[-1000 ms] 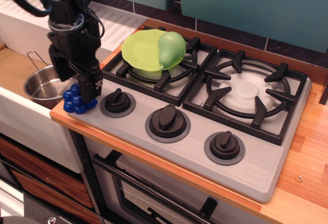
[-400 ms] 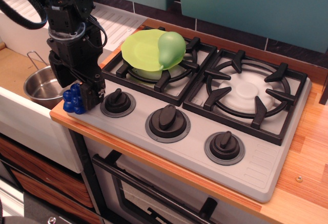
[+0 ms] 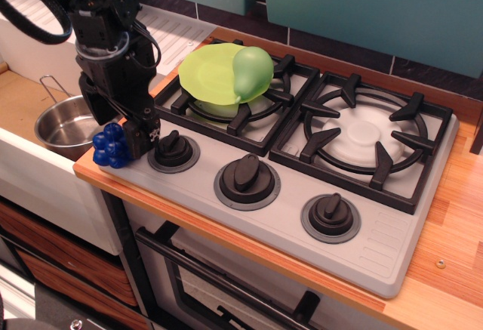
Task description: Put pear on plate and blueberry in pot or pan in sink
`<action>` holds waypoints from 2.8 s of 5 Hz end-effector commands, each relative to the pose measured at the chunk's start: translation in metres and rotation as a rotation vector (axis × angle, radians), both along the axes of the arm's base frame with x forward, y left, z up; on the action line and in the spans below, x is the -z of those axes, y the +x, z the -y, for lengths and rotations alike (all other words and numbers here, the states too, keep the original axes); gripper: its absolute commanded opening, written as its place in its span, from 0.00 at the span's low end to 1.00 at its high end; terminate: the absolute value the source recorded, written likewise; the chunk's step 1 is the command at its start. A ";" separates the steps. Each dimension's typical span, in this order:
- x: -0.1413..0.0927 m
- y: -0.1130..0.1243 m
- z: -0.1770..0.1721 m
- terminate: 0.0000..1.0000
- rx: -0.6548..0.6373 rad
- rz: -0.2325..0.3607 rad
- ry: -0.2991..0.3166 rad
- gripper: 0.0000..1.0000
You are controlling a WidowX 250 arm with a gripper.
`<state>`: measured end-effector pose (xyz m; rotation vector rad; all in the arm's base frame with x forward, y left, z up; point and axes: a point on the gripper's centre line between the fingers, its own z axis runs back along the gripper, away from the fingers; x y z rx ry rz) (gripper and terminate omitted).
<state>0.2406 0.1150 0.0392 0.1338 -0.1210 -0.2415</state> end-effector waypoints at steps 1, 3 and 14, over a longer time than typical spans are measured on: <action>-0.008 0.008 -0.008 0.00 0.011 0.030 0.011 1.00; -0.003 0.008 -0.014 0.00 0.027 0.046 -0.016 1.00; -0.039 0.070 -0.124 0.00 0.369 0.112 0.067 0.00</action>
